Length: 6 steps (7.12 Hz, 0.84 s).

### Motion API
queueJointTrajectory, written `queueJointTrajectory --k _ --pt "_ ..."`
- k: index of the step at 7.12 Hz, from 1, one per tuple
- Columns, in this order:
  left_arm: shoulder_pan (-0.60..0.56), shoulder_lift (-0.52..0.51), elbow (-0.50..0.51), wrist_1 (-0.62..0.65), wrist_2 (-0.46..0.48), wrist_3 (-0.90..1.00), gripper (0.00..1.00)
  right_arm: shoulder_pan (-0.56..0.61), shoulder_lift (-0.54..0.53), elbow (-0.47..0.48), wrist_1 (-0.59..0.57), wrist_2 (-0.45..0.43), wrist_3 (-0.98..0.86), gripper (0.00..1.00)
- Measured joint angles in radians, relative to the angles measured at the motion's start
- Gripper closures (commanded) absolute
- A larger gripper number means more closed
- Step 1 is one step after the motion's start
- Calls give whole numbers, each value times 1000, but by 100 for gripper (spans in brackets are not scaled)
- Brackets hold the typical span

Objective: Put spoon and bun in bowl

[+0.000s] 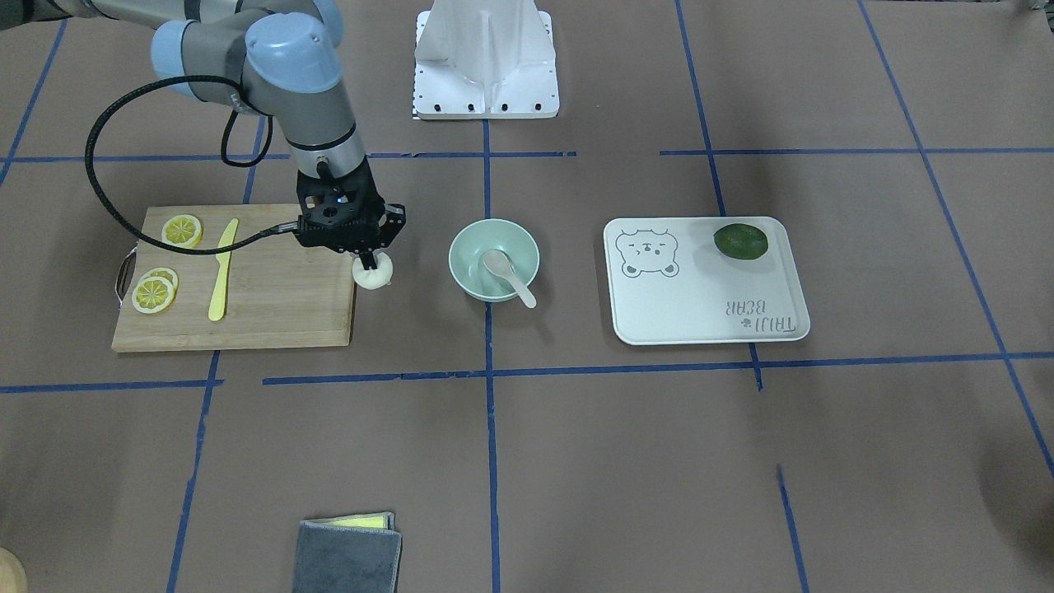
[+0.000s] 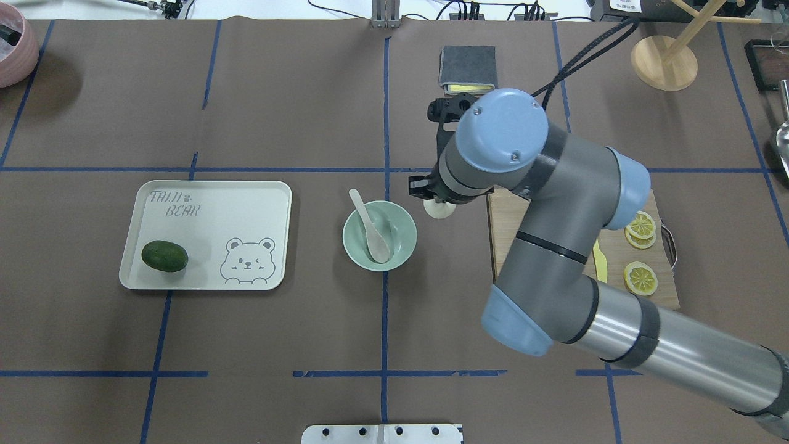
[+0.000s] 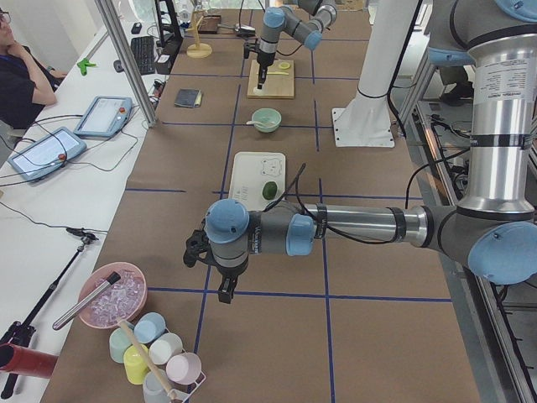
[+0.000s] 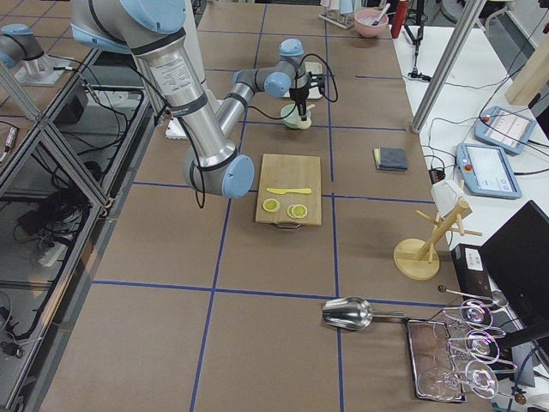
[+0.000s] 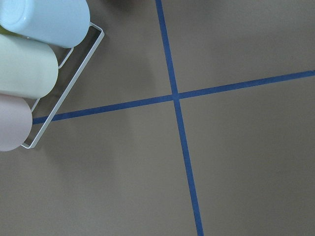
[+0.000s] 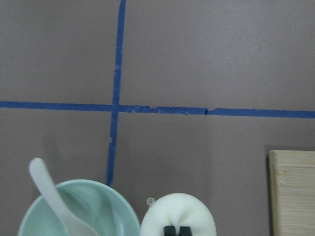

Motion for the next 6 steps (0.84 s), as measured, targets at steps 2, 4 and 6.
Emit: queueJointTrajectory --k 2,4,6 --pt "0 1 -3 0 -13 -1 0 -68 135 -142 -12 -86 91 100" --pt "-1 1 -3 1 -34 -1 0 -142 161 -208 -11 -172 146 51" --pt "-1 2 -3 1 -38 -2 0 -165 160 -238 -10 -201 154 0"
